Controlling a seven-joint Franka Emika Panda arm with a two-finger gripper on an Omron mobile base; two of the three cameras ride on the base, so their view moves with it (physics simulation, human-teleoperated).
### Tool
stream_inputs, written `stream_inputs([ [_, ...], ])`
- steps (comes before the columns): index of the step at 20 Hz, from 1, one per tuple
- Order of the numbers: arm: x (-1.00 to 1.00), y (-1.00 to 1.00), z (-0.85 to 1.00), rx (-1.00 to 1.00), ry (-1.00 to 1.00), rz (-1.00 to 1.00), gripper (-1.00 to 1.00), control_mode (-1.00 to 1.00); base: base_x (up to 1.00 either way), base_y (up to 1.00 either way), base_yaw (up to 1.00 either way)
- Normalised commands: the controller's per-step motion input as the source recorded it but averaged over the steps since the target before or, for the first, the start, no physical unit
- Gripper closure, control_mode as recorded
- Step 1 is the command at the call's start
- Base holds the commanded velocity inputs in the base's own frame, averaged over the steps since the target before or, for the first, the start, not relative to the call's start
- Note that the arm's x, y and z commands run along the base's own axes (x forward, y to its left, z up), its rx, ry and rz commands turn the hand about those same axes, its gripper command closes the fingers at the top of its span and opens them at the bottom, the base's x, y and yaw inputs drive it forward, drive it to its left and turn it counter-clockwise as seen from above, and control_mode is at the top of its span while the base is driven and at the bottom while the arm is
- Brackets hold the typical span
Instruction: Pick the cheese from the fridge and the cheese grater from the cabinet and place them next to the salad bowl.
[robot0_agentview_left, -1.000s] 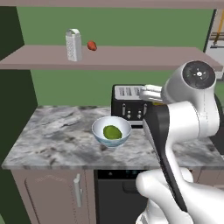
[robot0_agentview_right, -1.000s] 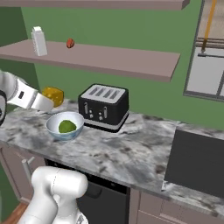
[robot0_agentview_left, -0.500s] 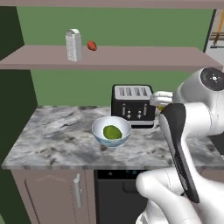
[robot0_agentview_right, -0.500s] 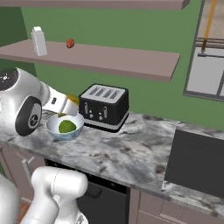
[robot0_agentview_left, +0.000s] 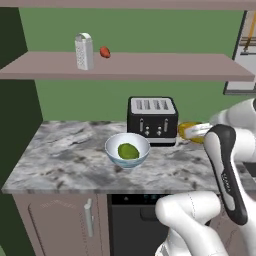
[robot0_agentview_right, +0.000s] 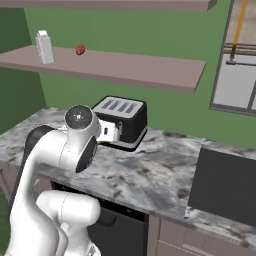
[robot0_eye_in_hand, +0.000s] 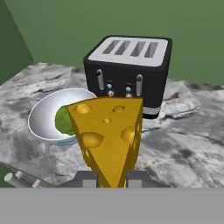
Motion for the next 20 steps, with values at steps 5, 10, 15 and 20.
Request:
stream_inputs([
  [5,0.52,-0.25,-0.73,-0.01,0.1,0.41,1.0,-1.0,0.0,0.0,0.0],
  [10,0.46,-0.21,-0.59,0.0,0.01,0.33,1.0,-1.0,0.0,0.0,0.0],
  [15,0.38,-0.13,-0.6,0.0,0.0,0.23,1.0,-1.0,0.0,0.0,0.0],
  [20,0.43,0.0,-0.68,0.0,-0.01,0.16,1.0,-1.0,0.0,0.0,0.0],
])
